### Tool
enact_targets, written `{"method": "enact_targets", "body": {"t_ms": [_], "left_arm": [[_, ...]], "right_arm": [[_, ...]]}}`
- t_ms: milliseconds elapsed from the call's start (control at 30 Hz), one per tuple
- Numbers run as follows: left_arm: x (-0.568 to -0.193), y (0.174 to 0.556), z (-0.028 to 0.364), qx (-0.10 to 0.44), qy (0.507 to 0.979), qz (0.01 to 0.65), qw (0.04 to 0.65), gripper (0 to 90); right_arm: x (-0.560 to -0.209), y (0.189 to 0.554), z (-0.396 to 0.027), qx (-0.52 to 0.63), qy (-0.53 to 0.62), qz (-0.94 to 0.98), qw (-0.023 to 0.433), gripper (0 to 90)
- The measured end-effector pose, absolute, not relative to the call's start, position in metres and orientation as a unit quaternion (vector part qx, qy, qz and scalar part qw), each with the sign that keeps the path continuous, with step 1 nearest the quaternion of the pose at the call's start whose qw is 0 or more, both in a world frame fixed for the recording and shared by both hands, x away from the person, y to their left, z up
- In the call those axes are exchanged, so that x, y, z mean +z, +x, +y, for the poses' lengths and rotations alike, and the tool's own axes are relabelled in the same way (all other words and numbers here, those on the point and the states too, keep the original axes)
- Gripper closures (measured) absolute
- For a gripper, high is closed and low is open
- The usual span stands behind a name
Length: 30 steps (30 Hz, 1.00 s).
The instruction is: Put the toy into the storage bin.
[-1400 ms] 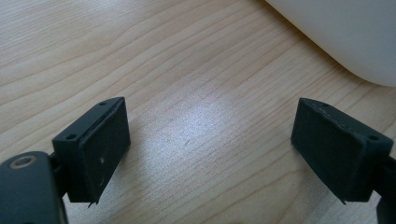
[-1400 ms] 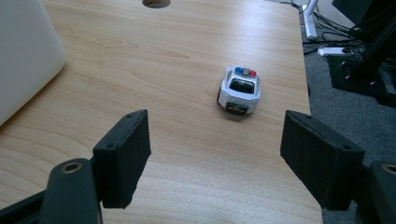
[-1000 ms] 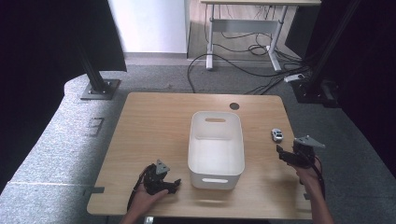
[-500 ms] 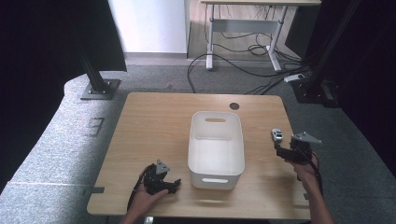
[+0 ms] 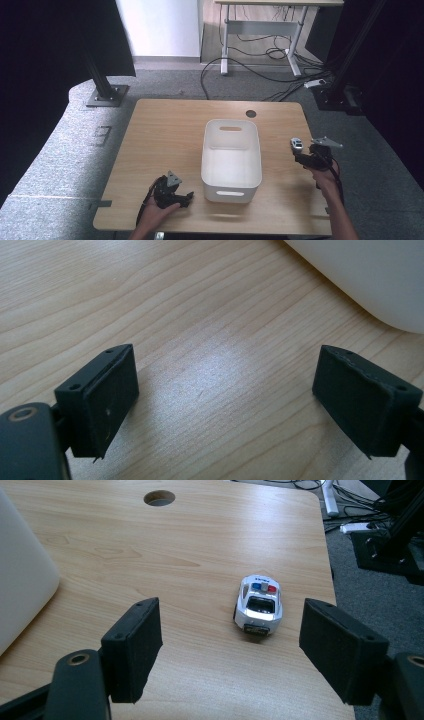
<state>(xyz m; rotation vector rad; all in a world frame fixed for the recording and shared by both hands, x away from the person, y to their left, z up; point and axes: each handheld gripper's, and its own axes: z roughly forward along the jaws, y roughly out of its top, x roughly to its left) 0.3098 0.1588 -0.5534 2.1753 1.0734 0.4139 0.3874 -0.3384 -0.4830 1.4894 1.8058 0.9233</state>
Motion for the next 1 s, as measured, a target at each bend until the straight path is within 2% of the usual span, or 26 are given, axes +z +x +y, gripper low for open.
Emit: {"method": "enact_targets", "body": {"t_ms": [1000], "left_arm": [[-0.554, 0.310, 0.159, 0.158, 0.833, 0.412, 0.335, 11.2]], "right_arm": [[-0.487, 0.422, -0.337, 0.314, 0.587, 0.679, 0.310, 25.6]]}}
